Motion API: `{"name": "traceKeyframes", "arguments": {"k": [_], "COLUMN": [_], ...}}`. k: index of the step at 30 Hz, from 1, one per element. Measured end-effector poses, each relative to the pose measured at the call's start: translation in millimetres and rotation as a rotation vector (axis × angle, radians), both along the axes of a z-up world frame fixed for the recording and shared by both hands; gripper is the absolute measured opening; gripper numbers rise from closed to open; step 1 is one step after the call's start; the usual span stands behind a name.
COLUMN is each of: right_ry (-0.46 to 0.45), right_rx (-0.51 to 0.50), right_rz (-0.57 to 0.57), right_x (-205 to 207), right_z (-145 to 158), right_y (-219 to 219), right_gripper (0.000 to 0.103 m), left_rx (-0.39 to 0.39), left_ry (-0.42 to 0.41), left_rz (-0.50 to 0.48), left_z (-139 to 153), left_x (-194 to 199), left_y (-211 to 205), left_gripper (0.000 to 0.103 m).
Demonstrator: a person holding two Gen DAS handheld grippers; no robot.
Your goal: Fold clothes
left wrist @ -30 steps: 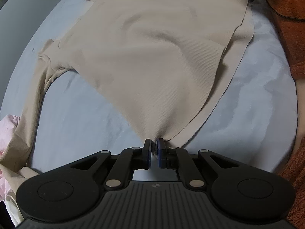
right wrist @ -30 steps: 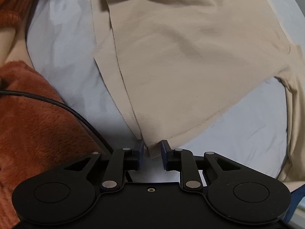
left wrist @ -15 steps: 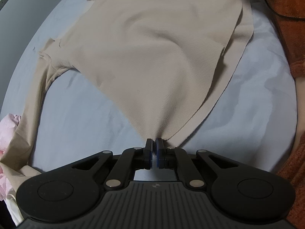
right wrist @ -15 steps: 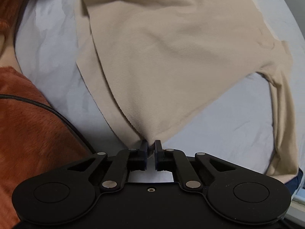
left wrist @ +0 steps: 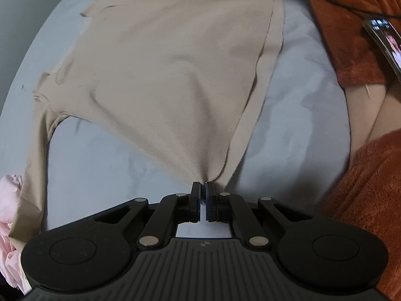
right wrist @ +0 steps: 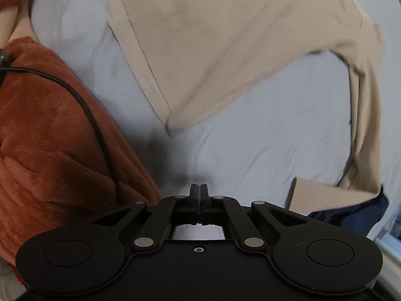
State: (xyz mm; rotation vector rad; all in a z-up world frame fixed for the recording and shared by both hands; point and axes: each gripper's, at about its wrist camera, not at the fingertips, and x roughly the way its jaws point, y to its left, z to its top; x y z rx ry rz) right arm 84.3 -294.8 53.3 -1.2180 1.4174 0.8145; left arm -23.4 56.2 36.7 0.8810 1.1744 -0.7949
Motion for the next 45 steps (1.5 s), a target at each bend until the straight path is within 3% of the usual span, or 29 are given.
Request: {"name": "traceKeyframes", "arguments": {"k": [1,5,8,10,11,13,17,25,28,35,38,45], "right_ry": [-0.008,-0.042,-0.049,-0.055,-0.058,-0.059,-0.063,-0.056,-0.030,-0.016,-0.038,0.011], "right_rx": [0.028,0.101,0.134,0.145,0.148,0.152,0.151,0.165,0.161,0.127,0.100,0.028], "right_rz": [-0.013,-0.006,0.043,0.080,0.099,0.146,0.192,0.279,0.266,0.281,0.306,0.277], "right_x": [0,-24,-32,-36,-31,-22,-27,-27,-21,-13,-10,4], "right_z": [0,-13,-16,-15,-30,-52,-59,-58,-66,-82,-88,-105], "right_y": [-2,11,28,38,36,42,52,62,66,68,70,75], "right_gripper": [0.000,0.003,0.019,0.019,0.019,0.019,0.019,0.019,0.019,0.020,0.024,0.024], "left_rx": [-0.007,0.062,0.014,-0.001,0.001,0.027,0.062,0.033,0.024,0.081,0.088,0.070], "left_ry": [0.070,0.084,0.023,-0.039,-0.053,-0.079,-0.116,-0.144,-0.162,-0.157,-0.171,-0.162], "left_rz": [-0.010,-0.060,0.001,0.036,0.042,0.013,-0.065,-0.143,-0.154,-0.223,-0.207,-0.176], "left_z": [-4,-11,-6,-1,0,-2,-9,-11,-15,-35,-40,-40], "left_x": [-2,-19,-12,-8,-6,-9,-20,-24,-22,-32,-30,-24], "left_y": [-2,-8,-3,0,0,-4,-12,-21,-30,-44,-44,-44], "left_gripper": [0.002,0.003,0.005,0.009,0.013,0.015,0.020,0.026,0.027,0.027,0.027,0.027]}}
